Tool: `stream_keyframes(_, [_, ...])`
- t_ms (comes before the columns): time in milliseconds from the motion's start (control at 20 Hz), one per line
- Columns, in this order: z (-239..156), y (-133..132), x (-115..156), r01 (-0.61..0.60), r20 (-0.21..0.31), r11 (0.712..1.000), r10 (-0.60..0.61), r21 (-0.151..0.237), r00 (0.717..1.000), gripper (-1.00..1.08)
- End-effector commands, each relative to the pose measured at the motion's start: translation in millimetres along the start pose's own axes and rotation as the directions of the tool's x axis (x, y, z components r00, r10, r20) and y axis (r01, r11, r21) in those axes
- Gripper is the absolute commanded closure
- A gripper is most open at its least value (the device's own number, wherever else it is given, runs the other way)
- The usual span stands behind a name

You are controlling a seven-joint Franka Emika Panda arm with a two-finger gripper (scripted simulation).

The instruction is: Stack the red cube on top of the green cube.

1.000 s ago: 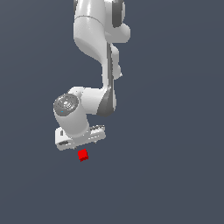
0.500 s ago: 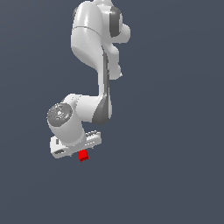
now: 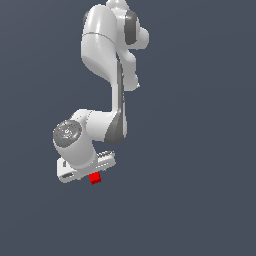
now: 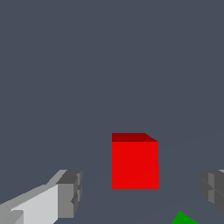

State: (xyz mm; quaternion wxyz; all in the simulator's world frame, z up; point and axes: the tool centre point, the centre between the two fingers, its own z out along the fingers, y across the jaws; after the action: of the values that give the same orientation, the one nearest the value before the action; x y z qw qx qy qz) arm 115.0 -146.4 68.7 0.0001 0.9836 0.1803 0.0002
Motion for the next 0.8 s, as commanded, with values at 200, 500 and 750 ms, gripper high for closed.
stream_keyframes(200, [23, 0, 0, 0.001, 0.001, 1.000, -0.001, 0.000, 1.000, -0.92])
stream_keyframes(500, [49, -1, -1, 0.001, 0.000, 1.000, -0.001, 0.000, 1.000, -0.92])
stream_keyframes(750, [49, 0, 1, 0.001, 0.000, 1.000, -0.001, 0.000, 1.000, -0.92])
